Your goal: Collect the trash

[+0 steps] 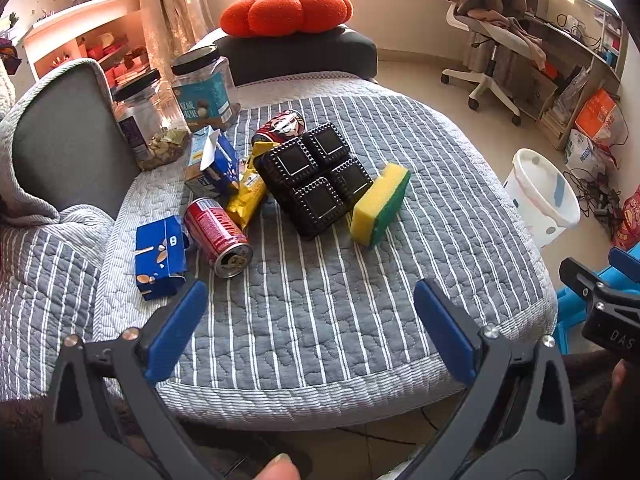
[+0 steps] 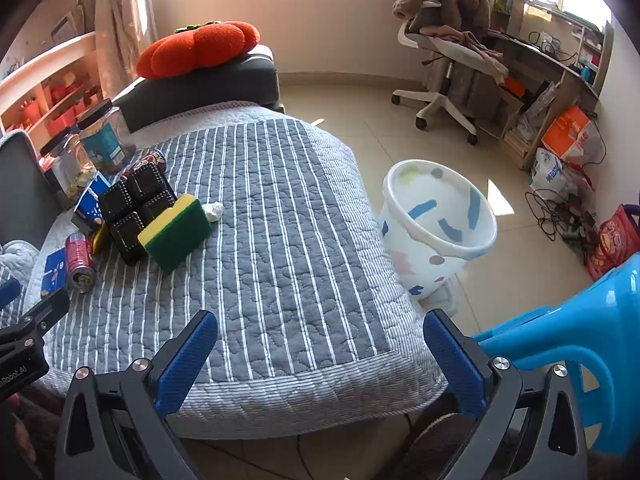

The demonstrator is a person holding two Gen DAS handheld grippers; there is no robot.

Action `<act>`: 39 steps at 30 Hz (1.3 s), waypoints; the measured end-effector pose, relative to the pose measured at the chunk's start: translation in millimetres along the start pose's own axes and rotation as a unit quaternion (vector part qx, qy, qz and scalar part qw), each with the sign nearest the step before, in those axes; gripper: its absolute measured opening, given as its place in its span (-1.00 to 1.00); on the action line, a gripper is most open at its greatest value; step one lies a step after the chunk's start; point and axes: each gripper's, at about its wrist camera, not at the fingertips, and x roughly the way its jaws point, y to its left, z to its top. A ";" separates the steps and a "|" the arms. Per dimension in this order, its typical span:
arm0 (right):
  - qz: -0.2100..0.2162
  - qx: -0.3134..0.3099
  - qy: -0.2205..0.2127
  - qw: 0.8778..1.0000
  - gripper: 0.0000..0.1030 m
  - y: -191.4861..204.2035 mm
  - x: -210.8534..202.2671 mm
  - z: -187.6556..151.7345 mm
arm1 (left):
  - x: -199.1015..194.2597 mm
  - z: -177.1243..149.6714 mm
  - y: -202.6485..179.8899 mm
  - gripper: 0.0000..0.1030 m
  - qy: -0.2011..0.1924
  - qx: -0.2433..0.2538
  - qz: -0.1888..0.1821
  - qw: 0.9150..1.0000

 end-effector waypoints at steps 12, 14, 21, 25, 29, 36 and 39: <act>0.011 -0.008 0.029 0.999 1.00 13.9 7.0 12.5 | -4.6 9.9 27.0 0.99 -0.002 -0.008 -0.003 1.000; 0.037 -0.005 0.052 0.998 1.00 17.1 10.4 21.3 | -3.9 18.9 36.3 0.99 0.006 -0.005 -0.009 1.000; 0.098 -0.015 0.115 0.988 1.00 44.1 33.5 57.9 | -4.8 66.4 85.2 0.99 0.024 -0.032 -0.012 0.999; 0.124 -0.018 0.149 0.981 1.00 67.0 56.8 73.5 | 11.0 88.3 106.6 0.99 0.061 -0.062 -0.040 0.995; 0.151 -0.020 0.166 0.974 0.99 90.3 76.8 83.1 | 35.8 88.6 123.0 0.99 0.070 -0.079 -0.041 0.994; 0.191 0.007 0.199 0.961 0.95 116.8 126.8 92.0 | 94.9 66.1 146.0 0.93 0.157 -0.118 -0.076 0.978; 0.204 0.031 0.217 0.954 0.88 126.1 150.4 95.9 | 106.5 70.1 146.3 0.84 0.168 -0.130 -0.097 0.972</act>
